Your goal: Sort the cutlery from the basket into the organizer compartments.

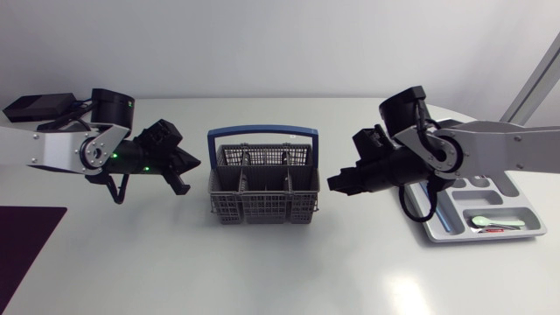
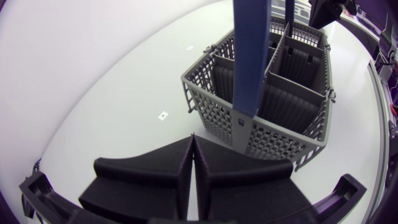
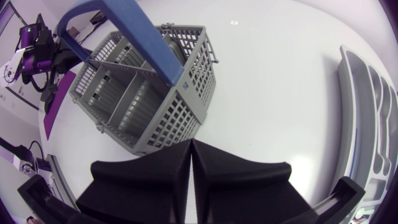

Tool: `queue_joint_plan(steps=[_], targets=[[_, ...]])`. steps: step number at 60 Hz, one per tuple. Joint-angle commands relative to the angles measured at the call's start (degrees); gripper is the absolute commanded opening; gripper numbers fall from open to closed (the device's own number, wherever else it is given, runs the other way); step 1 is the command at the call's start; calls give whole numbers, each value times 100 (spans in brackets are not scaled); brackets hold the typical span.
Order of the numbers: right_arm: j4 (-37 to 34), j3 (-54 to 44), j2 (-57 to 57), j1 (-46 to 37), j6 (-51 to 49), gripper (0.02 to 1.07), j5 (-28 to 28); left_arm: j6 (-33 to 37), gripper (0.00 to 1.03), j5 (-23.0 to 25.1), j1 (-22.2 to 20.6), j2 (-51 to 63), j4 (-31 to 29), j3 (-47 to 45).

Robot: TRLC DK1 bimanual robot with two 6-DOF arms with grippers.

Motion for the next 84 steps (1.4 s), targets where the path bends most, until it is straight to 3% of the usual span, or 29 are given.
queue_joint_plan(steps=[1, 20, 28, 32, 35, 42, 51, 58, 79, 84], targets=[[48, -170, -287, -94, -107, 26, 154, -161, 4, 38, 126, -350, 41, -243], [22, -486, -1008, -59, -467, 59, 831, -539, 17, 38, 240, -1484, -3, -867], [-13, -610, -1289, -59, -608, 73, 1077, -777, 59, 38, 275, -1985, -100, -1042], [-40, -671, -1447, -59, -687, 79, 1227, -864, 89, 20, 275, -2213, -205, -1095], [-48, -706, -1544, -59, -713, 87, 1315, -961, 100, 3, 328, -2327, -214, -1122], [-75, -829, -1772, -94, -836, 102, 1482, -1401, 100, 3, 539, -2600, -346, -1095], [-84, -996, -2141, -253, -959, 102, 1613, -1453, 99, -85, 601, -3118, -478, -1289], [-136, -1128, -2528, -428, -1073, 102, 1684, -1664, 99, -463, 627, -3549, -698, -1350], [-268, -1655, -3838, -683, -1451, 102, 2053, -1814, 99, -481, 662, -4973, -1445, -1710], [-321, -1761, -4093, -771, -1522, 102, 2088, -1814, 99, -701, 574, -5324, -1515, -1789]])
